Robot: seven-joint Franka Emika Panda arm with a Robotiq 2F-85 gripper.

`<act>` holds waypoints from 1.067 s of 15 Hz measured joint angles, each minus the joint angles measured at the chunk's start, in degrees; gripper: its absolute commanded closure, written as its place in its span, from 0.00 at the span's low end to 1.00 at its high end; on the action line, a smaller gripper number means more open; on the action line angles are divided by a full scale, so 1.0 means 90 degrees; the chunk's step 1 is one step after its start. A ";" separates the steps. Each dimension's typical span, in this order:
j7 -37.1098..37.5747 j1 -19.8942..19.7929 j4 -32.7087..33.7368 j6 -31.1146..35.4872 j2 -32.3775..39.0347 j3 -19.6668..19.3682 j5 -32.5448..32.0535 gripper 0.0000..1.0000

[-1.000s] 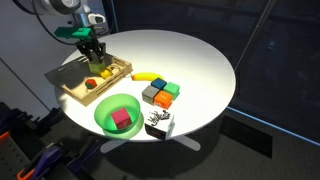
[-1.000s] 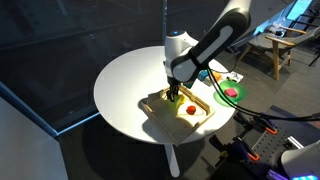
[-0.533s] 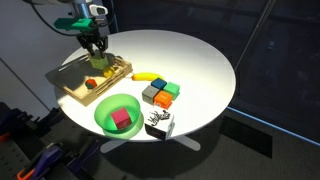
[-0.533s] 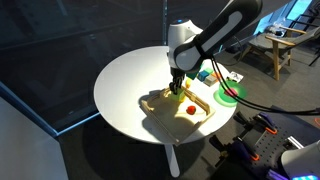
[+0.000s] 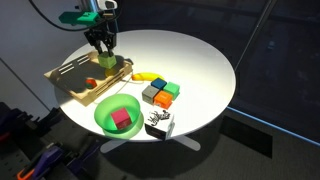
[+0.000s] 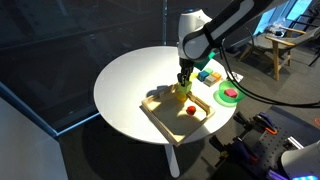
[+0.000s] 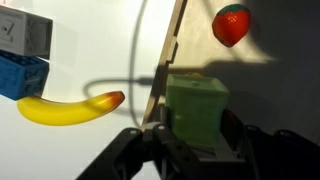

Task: Remove the block from the crate and put it on the blocks on the right

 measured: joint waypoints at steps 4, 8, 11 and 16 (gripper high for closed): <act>0.0000 -0.0207 -0.0115 0.0000 -0.0085 -0.0108 0.0000 0.73; 0.0000 -0.0405 -0.0173 0.0000 -0.0101 -0.0220 0.0006 0.73; -0.0003 -0.0636 -0.0222 0.0000 -0.0198 -0.0288 0.0083 0.73; -0.0012 -0.0997 -0.0364 -0.0003 -0.0551 -0.0386 0.0345 0.73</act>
